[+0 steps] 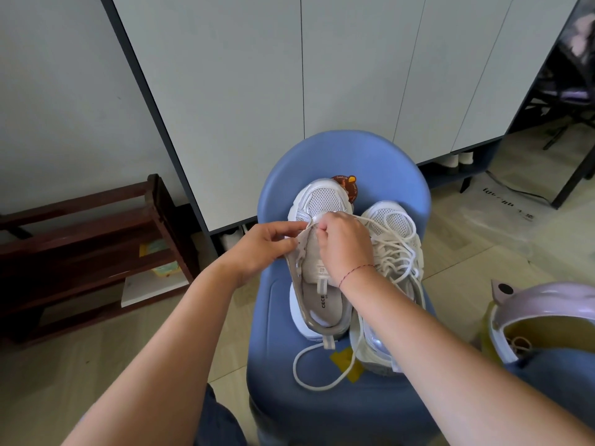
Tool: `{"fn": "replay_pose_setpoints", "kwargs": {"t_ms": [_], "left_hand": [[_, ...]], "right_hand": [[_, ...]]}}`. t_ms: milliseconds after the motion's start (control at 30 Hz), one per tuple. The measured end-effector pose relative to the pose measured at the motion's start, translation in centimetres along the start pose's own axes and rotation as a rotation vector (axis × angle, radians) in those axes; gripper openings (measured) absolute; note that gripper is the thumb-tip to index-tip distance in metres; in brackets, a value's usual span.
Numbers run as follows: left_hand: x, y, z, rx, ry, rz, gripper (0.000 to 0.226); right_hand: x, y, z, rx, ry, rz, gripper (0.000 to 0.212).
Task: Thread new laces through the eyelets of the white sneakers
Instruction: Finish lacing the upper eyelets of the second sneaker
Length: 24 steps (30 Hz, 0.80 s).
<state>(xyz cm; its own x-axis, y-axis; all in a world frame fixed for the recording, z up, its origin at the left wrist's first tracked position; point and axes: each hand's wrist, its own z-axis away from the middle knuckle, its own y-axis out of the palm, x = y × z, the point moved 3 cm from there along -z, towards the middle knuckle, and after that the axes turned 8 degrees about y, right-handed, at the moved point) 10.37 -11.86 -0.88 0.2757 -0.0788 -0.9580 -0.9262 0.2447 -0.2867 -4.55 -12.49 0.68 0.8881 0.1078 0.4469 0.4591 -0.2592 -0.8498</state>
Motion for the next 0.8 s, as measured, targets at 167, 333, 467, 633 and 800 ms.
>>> {"fn": "replay_pose_setpoints", "kwargs": {"t_ms": [167, 333, 467, 633, 800], "left_hand": [[-0.4, 0.7, -0.5, -0.124, 0.033, -0.031, 0.04], [0.0, 0.9, -0.8, -0.122, 0.007, 0.074, 0.039], [-0.2, 0.7, -0.9, -0.076, 0.01, 0.105, 0.042], [0.0, 0.7, -1.0, -0.048, 0.025, 0.112, 0.044], [0.2, 0.8, -0.9, -0.06, 0.016, 0.137, 0.042]], "right_hand": [[-0.7, -0.4, 0.1, 0.002, -0.009, -0.14, 0.013], [-0.9, -0.5, 0.2, -0.041, 0.065, -0.265, 0.013], [-0.6, -0.3, -0.1, 0.001, 0.096, -0.209, 0.015], [-0.4, 0.1, -0.5, 0.059, 0.06, -0.005, 0.017], [-0.4, 0.8, 0.0, -0.048, 0.094, -0.114, 0.015]]}}
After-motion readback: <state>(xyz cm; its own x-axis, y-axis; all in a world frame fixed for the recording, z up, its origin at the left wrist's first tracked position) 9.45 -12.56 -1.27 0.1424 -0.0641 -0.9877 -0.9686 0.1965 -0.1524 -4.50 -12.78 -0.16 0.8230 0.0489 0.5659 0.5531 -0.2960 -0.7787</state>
